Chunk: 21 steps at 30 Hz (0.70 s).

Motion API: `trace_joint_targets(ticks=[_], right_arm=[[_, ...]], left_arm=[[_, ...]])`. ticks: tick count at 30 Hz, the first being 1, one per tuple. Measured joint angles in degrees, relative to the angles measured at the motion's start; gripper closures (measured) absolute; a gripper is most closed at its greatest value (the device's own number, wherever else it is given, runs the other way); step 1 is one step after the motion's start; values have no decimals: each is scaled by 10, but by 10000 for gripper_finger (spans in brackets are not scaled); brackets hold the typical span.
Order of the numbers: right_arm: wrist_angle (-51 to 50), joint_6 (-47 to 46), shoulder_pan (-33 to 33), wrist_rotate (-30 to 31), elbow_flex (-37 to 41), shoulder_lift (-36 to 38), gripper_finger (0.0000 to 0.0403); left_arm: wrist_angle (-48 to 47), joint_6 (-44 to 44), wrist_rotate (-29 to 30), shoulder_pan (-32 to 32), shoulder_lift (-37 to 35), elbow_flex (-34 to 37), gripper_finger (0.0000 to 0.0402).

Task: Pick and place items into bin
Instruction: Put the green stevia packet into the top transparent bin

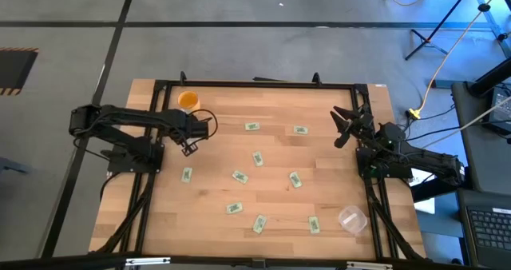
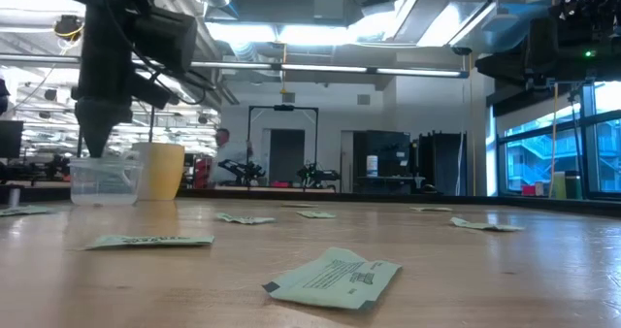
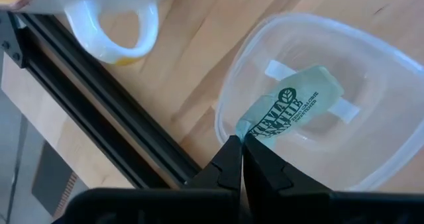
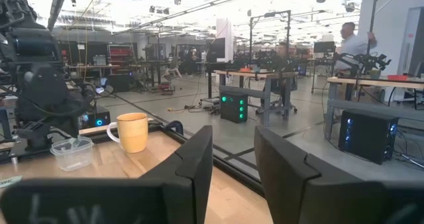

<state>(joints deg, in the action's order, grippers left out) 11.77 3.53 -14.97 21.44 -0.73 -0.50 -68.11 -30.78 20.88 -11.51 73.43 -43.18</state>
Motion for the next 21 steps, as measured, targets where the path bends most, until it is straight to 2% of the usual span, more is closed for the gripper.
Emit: trace_joint_targets(ticks=[17, 21], right_arm=[[0, 0, 0, 0, 0, 0, 287], [0, 0, 0, 0, 0, 0, 287]], left_arm=[[4, 6, -9, 0, 0, 0, 346], [-21, 22, -12, 1, 0, -18, 337]])
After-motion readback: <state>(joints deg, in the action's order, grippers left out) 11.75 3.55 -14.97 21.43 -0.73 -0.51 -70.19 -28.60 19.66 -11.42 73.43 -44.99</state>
